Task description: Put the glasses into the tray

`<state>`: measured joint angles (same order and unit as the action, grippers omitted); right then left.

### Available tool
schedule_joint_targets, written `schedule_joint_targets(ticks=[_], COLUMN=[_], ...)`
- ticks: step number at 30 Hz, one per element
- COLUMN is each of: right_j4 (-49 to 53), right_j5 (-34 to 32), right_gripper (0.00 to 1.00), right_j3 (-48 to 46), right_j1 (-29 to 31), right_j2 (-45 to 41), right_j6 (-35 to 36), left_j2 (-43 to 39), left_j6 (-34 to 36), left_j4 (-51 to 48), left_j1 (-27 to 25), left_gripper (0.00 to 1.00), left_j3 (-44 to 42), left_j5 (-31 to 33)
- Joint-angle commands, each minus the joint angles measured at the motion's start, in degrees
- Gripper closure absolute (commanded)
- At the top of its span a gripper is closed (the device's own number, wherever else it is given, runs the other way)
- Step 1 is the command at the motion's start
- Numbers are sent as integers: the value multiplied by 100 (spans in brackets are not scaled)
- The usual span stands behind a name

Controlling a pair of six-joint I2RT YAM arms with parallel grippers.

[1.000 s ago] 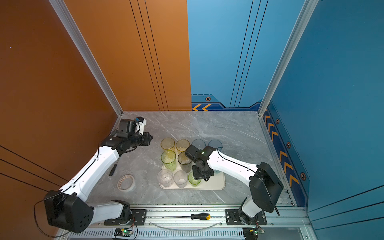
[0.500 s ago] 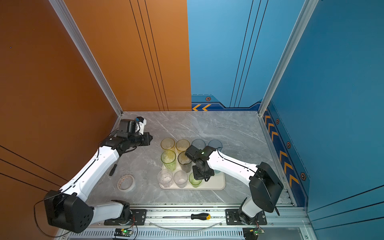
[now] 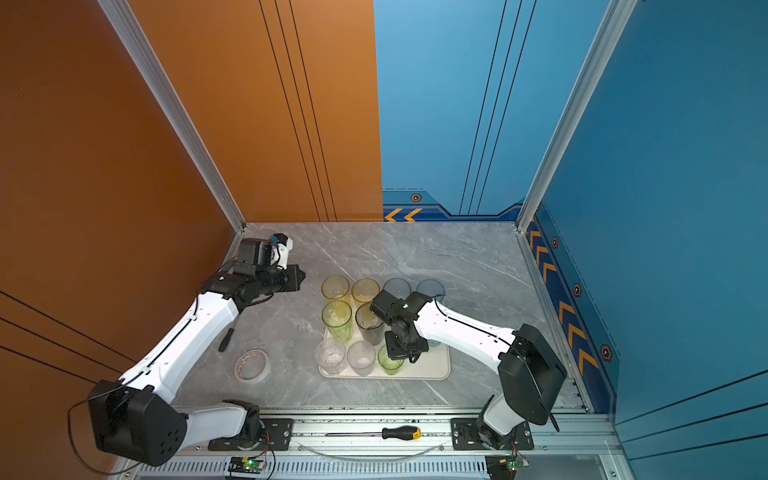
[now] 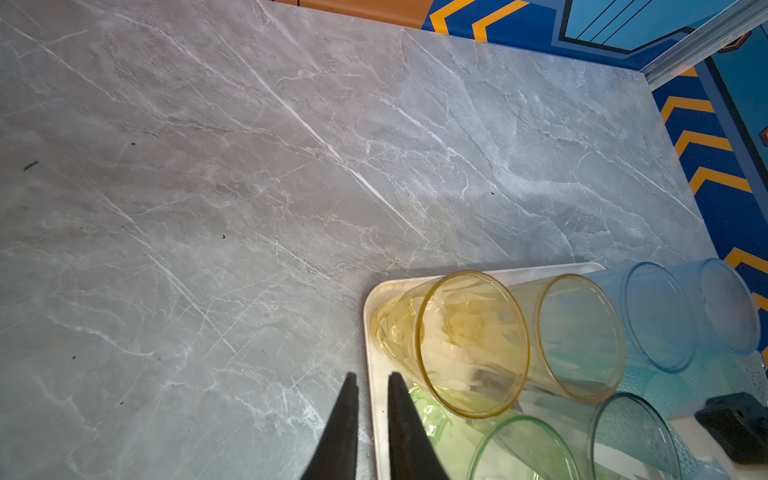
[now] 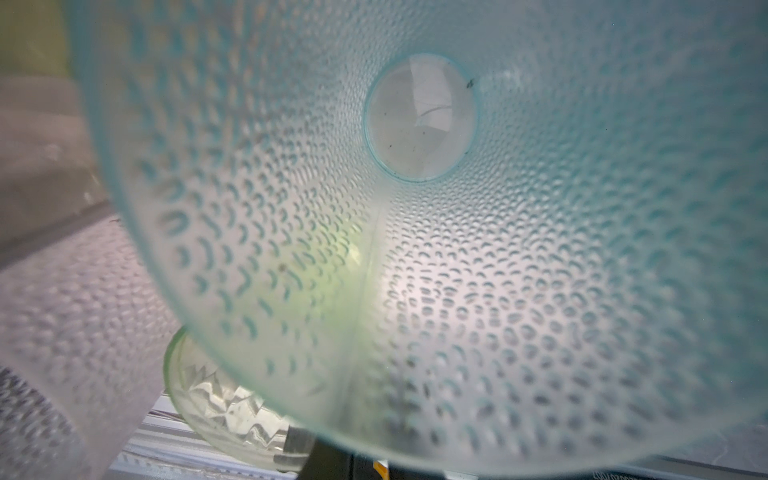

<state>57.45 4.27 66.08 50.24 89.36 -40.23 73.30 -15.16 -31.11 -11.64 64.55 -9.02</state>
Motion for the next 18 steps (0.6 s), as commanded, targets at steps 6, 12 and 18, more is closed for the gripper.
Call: schedule_joint_targets(ticks=[6,12,18], right_j4=[188,184,180], right_j5=[-126,-127,-159], right_gripper=[85,82,81], right_j3=[-18,26,62], right_j1=[17,38,47], right_j2=[-62,-85,-206], right_j6=[45,51,50], left_j2=[-68,-116,-149], left_j6=[118,118,117], left_j4=[-140,-141,-141], left_j1=[44,40,52], left_gripper=[84,84,84], left_j3=[-21,-57,-102], left_j5=[181,199,225])
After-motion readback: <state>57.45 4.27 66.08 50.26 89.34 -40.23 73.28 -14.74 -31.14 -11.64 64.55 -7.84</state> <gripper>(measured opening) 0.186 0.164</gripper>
